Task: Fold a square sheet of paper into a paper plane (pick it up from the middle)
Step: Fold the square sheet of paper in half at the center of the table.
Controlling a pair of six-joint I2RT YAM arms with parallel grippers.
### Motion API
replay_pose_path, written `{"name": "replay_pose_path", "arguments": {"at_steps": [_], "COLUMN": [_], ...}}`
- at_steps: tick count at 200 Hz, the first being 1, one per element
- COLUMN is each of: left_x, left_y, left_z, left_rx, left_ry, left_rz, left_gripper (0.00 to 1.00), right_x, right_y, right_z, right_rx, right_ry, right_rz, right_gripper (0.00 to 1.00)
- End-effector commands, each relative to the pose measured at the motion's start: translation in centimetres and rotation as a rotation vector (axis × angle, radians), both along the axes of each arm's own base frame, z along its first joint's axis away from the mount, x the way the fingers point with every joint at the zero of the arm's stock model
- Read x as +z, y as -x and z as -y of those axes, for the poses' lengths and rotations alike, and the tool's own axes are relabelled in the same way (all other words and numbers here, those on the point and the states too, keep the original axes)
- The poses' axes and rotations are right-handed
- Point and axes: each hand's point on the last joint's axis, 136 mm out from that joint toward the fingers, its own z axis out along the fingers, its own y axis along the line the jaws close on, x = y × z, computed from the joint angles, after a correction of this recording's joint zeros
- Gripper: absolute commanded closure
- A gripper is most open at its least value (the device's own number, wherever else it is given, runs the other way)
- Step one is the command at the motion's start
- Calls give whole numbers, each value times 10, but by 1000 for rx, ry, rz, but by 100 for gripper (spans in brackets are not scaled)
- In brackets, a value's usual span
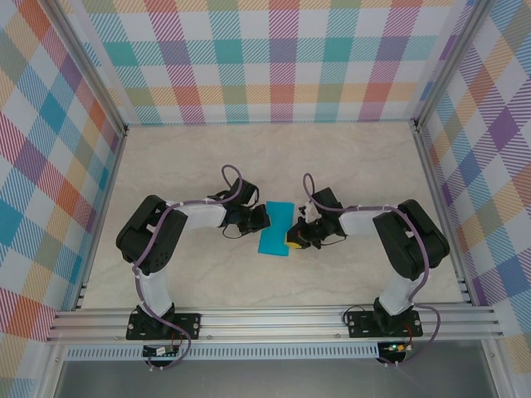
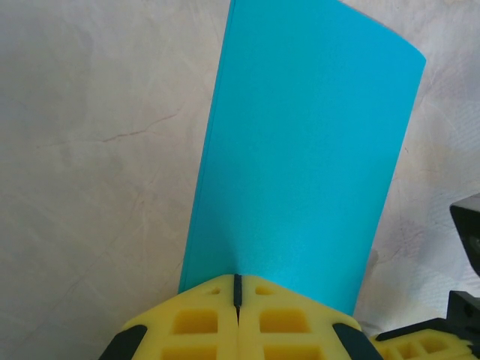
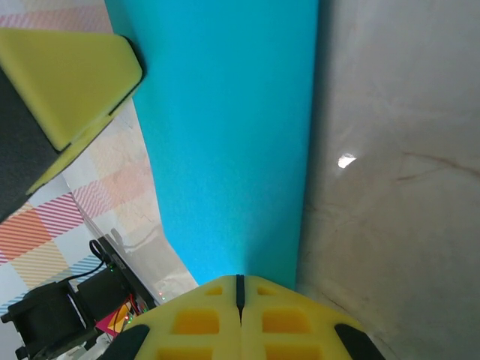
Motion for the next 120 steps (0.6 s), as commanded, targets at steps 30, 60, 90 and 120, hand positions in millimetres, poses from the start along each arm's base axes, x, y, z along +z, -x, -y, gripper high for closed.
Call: {"name": "replay_pose_path", "arguments": {"at_steps": [30, 60, 90, 120], "left_x": [-42, -42, -42, -43], "left_y": [37, 37, 37, 37], "left_z": [-33, -32, -32, -32], "left_rx": [8, 6, 8, 9], "left_ry": [-169, -171, -168, -166], "left_rz": [-141, -141, -142, -142], "left_gripper": [100, 100, 100, 100], "right_x": [-23, -26, -4, 22], "right_y": [12, 21, 20, 23], "right_z": [11, 15, 10, 0], "right_rx": [4, 25, 36, 72], "right_ry": [70, 84, 30, -50], "right_rz": [-19, -37, 2, 52], "right_gripper": [100, 100, 100, 100]}}
